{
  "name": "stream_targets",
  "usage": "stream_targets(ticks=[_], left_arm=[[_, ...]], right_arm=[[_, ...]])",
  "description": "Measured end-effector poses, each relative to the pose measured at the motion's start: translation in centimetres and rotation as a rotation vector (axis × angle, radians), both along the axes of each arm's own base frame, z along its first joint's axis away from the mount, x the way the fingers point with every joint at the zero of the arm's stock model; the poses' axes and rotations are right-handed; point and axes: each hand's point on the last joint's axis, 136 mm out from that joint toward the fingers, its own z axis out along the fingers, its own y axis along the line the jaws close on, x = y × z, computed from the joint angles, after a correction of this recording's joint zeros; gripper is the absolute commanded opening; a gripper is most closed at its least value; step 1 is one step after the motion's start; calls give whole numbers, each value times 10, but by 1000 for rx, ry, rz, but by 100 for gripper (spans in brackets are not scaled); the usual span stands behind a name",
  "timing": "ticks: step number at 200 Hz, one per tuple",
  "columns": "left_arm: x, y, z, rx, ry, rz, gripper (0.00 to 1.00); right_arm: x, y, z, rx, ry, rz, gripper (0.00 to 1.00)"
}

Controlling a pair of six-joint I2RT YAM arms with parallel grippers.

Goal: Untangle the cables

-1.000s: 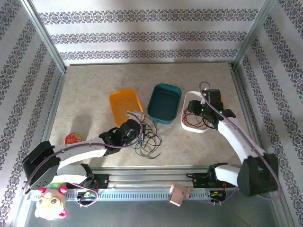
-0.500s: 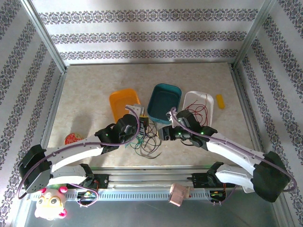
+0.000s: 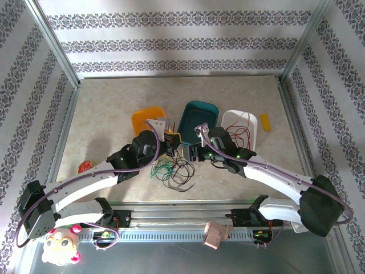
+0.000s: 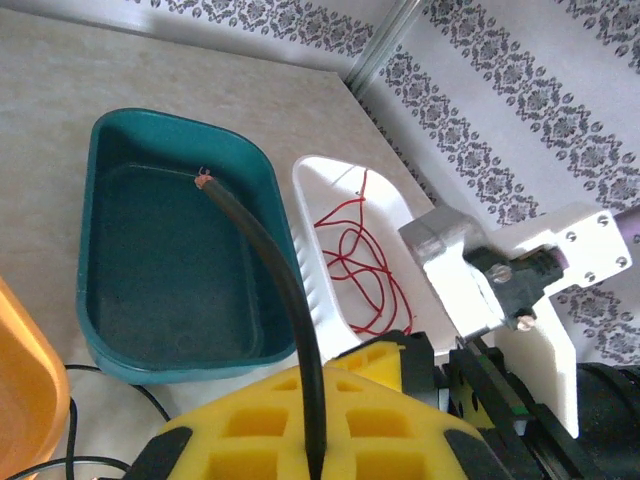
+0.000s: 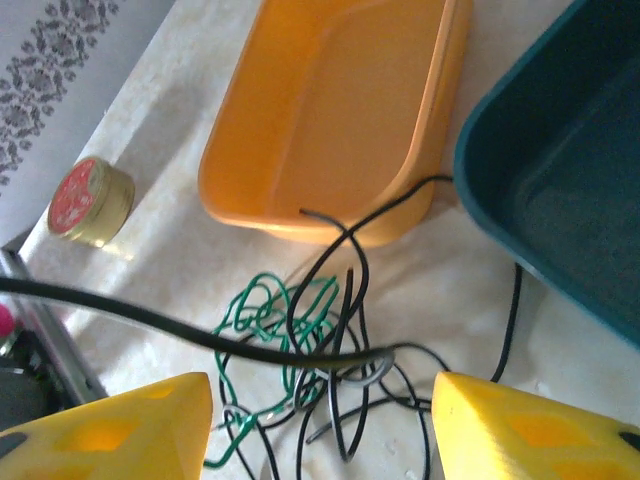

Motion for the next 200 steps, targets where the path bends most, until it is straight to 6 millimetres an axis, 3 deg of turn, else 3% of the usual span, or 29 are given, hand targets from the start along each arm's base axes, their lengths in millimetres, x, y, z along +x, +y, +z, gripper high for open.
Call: stream_targets(ticks=[33,67,77,105,145,165,185,200], left_arm=[[-3,-1,7,-44,15,-33,0],[-8,-7,10,-69,25,-89,0],[-9,-8,10,-75,28,-98,0],[-8,-9,12,-84,24,-105,0],[-6,-9,16,-102,21,-99,0],[-6,-5,22,-114,9,-89,0],[-6,0,30,-126,-10,-73,0],[-4,4,35,-131,-23,-54,0]], right_arm=[[11,-1,10,-19,-58,-23,60],[23,11,18,-24,-83,-5,57],[26,15,19,-24,-83,4,50],[30,21,23,-16,-92,15,16],[32,20,31,-6,-114,1,5],[32,17,41,6,-137,-12,9],[30,11,53,31,-156,-28,43],[26,6,53,43,-152,-38,51]])
